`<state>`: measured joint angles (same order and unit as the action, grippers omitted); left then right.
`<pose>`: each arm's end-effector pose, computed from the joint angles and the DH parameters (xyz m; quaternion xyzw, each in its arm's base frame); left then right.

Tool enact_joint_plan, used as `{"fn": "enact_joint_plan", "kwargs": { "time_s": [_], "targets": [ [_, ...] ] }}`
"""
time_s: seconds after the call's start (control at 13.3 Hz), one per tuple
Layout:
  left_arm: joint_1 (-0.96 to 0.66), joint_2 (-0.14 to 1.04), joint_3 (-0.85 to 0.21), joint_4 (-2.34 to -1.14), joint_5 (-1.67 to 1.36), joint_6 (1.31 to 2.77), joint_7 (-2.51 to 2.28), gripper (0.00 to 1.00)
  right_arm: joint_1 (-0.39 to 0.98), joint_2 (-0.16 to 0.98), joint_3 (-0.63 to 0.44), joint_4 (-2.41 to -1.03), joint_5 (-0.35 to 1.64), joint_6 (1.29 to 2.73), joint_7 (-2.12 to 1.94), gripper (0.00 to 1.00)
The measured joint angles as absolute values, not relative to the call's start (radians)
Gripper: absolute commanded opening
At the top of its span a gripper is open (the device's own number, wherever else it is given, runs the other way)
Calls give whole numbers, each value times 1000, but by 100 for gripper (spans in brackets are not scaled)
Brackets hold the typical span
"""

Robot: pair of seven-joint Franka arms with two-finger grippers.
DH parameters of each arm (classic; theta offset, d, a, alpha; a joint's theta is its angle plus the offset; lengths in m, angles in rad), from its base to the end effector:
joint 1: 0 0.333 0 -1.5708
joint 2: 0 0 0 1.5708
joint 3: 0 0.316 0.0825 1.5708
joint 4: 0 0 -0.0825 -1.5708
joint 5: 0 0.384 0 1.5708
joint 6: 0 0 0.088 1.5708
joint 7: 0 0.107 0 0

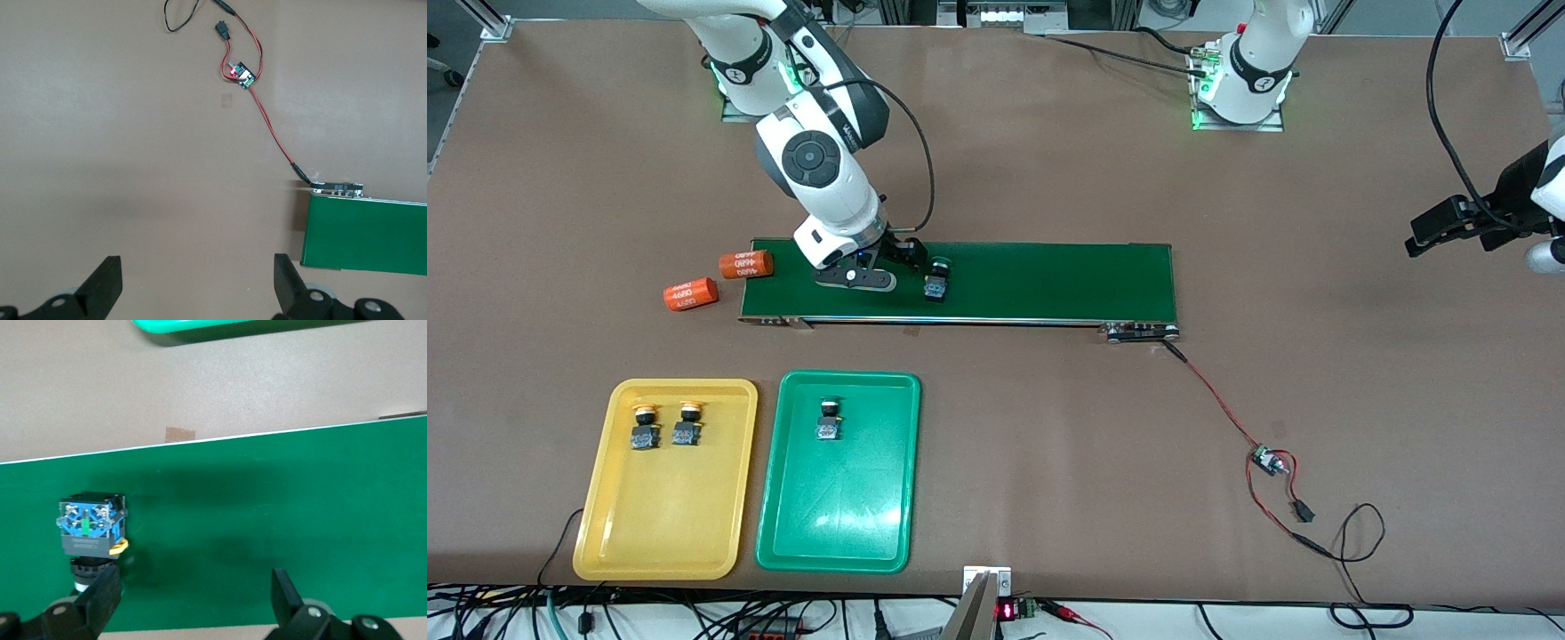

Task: Sort buttons by color to trays
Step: 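Reach the right gripper to the green-cap button on the belt and grasp it, then lift the green-cap button with the right gripper over the green tray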

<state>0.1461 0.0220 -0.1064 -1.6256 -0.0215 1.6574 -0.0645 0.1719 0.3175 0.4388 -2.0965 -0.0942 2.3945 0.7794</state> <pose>0.5673 0.0210 0.5939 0.9985 0.0530 0.0048 0.0119 0.4796 0.3290 0.2837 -0.9976 0.0599 0.0165 0.0308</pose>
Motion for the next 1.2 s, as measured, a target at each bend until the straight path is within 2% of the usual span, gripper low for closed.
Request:
{"fn": "enact_joint_plan", "kwargs": {
  "time_s": [0.6,1.2],
  "targets": [
    [147,20,-126,-1626,-22,1657,-63,100,172,341,432,-2096,-121,2482,782,100],
    [147,20,-126,-1626,-22,1656,-63,100,172,381,430,-2096,-158,2500,785,100]
  ]
}}
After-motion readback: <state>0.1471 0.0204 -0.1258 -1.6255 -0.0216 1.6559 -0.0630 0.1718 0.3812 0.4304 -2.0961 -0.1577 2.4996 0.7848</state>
